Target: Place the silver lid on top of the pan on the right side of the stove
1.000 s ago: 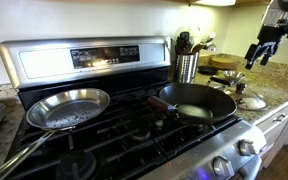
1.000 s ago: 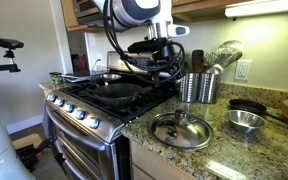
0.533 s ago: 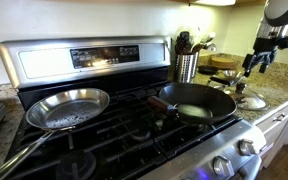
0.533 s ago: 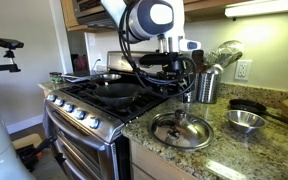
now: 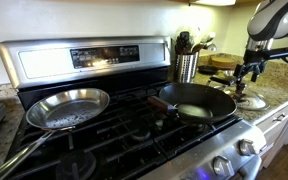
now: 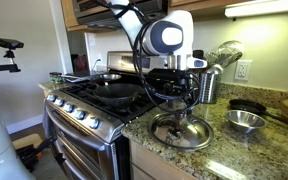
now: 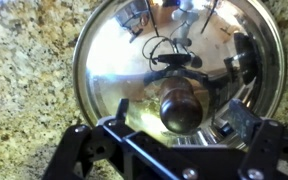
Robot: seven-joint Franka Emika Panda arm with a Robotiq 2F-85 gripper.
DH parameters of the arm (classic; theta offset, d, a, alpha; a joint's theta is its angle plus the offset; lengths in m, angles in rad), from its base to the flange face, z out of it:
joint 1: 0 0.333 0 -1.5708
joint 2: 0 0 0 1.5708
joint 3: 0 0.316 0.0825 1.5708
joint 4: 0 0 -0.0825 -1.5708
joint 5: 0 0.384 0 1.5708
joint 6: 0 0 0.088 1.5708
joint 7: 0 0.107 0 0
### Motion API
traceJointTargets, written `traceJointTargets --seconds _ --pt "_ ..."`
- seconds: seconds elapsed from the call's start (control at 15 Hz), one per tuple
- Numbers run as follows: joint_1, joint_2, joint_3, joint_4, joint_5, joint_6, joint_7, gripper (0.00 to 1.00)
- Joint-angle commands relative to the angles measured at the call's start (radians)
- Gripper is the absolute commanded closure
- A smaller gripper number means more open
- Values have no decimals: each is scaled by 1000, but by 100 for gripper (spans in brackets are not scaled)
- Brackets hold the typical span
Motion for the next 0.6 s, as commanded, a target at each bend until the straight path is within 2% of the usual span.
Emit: traceJointTargets --seconds 0.0,0.13,0.27,0.53 --pt "-14 61 12 47 25 18 12 0" --pt "-19 85 21 61 49 30 2 0" --pt "-15 103 21 77 53 30 14 26" --pt "-13 112 25 98 54 27 17 53"
